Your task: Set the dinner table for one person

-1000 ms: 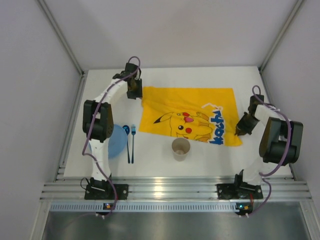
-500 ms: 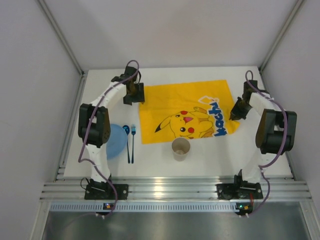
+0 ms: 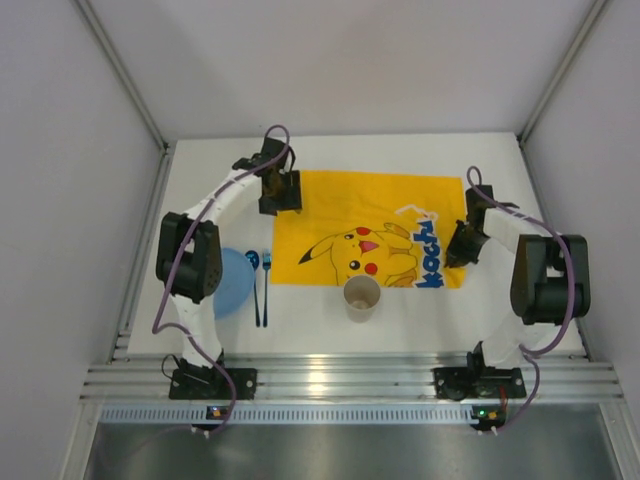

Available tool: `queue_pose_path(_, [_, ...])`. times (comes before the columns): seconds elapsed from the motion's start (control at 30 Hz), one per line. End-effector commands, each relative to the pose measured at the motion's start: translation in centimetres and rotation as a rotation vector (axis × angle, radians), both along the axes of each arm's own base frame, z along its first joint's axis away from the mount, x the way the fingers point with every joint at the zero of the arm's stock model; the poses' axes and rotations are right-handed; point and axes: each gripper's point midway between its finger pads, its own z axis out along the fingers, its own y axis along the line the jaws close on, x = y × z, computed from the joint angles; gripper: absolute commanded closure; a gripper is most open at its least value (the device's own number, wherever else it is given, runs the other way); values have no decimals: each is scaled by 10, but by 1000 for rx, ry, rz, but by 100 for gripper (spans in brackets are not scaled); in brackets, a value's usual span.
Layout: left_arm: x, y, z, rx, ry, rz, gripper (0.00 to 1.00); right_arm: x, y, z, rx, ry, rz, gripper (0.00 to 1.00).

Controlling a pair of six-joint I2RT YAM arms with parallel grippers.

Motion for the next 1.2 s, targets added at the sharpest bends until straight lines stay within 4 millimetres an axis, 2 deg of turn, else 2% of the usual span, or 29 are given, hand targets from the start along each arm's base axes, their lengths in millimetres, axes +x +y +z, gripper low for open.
queue_pose_path(0.0, [-17,-28,16,-60,-26,-24,33,9,-10,0,-65,-21,14,100])
queue_pose_path(0.07, [-25,-47,15,-115,-20,-34,34,19,-10,5,-66,-41,14,96])
queue_pose_path(0.1, [-33,-50,6,-123,4,-28,34,29,-10,12,-64,-56,12,88])
queue_pose_path(0.13, [-37,-55,6,-150,11,-13,34,34,-15,16,-94,-63,6,61])
queue_pose_path(0.17, [-38,-60,6,-165,4,-9,34,38,-17,20,-101,-70,2,46])
queue_pose_path(0.2, [-45,-60,-1,-165,22,3,35,43,-19,29,-112,-78,2,33])
queue_pose_path(0.23, [-47,-61,1,-180,19,22,36,44,-24,34,-140,-80,-6,20])
queue_pose_path(0.3, [-55,-60,-7,-185,24,39,37,44,-30,50,-174,-102,-8,9])
queue_pose_path(0.37, [-60,-58,-5,-200,16,52,39,40,-35,59,-201,-115,-5,8])
queue_pose_path(0.47, [-79,-51,-24,-187,56,58,41,30,-37,75,-216,-140,-5,7])
queue_pose_path(0.6, [-93,-42,-42,-148,79,73,44,19,-32,99,-189,-205,-13,7])
queue_pose_path(0.7, [-104,-35,-52,-132,101,86,45,16,-19,116,-118,-257,11,7])
queue_pose_path(0.8, [-112,-24,-63,-92,109,115,46,12,6,135,-43,-311,71,8])
queue_pose_path(0.93, [-122,-15,-70,-66,119,134,47,3,28,155,29,-363,106,8])
queue_pose_path(1.0, [-128,-9,-73,-45,134,138,47,-2,33,163,49,-383,108,8])
queue_pose_path(1.17, [-146,7,-79,11,166,167,48,-10,41,171,69,-390,129,8])
